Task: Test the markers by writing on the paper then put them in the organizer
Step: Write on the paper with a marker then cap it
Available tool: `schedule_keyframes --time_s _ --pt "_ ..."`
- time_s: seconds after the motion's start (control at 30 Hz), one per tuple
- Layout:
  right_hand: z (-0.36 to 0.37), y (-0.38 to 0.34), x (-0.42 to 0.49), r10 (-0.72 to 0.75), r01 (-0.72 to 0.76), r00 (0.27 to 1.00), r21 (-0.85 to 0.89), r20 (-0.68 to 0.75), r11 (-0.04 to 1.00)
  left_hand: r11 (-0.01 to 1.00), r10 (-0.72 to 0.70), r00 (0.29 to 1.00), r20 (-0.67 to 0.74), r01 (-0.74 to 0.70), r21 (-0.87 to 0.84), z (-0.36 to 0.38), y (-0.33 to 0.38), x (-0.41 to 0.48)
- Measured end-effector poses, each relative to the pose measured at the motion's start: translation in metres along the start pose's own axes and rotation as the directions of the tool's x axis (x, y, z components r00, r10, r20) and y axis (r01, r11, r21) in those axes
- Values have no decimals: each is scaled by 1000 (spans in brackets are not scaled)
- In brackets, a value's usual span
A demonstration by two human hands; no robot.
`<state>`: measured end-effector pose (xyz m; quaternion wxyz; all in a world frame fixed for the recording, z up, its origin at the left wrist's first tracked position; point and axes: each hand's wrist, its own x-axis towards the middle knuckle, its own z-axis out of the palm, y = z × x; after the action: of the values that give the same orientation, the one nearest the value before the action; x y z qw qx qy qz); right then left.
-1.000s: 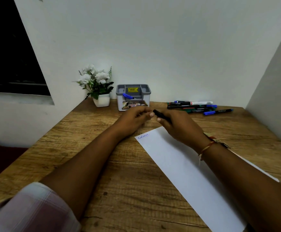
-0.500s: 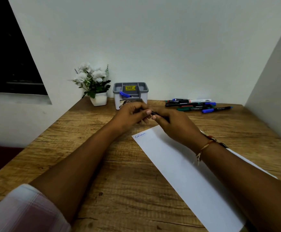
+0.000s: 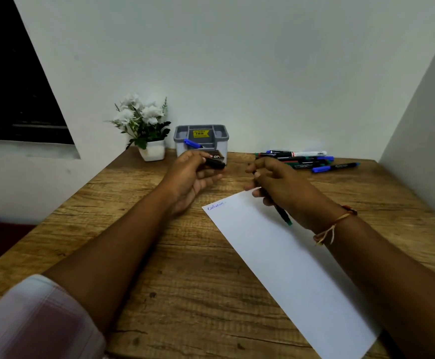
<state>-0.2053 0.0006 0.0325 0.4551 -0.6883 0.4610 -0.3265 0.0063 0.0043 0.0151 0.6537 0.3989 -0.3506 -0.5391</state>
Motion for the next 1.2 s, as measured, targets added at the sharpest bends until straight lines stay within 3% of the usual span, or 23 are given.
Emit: schedule_keyframes --time_s 0.1,0.2,0.23,0.3,0.33,0.4,0.63,0.73,0.87,1.2 --pt "2 -1 0 75 -93 995 347 66 933 999 7 1000 -16 -7 44 -2 0 1" --pt "8 4 1 39 -64 997 384 73 921 934 33 999 -21 -23 357 -3 0 0" --pt "11 7 2 41 -59 998 358 57 932 850 56 998 9 -52 524 -5 -1 0" --pt "16 10 3 47 -47 999 288 5 956 565 88 988 129 -156 811 -11 0 1" --pt "18 11 4 37 -29 999 249 -29 968 438 68 979 193 -203 876 -13 1 1" --pt "21 14 6 -12 26 995 145 -99 989 332 -29 966 257 -233 914 -16 3 -1" --pt "31 26 11 -70 55 981 -85 -180 995 312 -131 945 300 -248 917 -18 3 1" --pt "34 24 11 -130 109 982 -153 -137 982 312 -154 938 310 -252 916 -19 4 1" --pt "34 25 13 -137 123 987 -165 -80 979 318 -170 936 310 -245 916 -19 5 2" --pt "36 27 17 -103 85 989 -158 -105 984 332 -177 939 294 -225 916 -18 5 3"
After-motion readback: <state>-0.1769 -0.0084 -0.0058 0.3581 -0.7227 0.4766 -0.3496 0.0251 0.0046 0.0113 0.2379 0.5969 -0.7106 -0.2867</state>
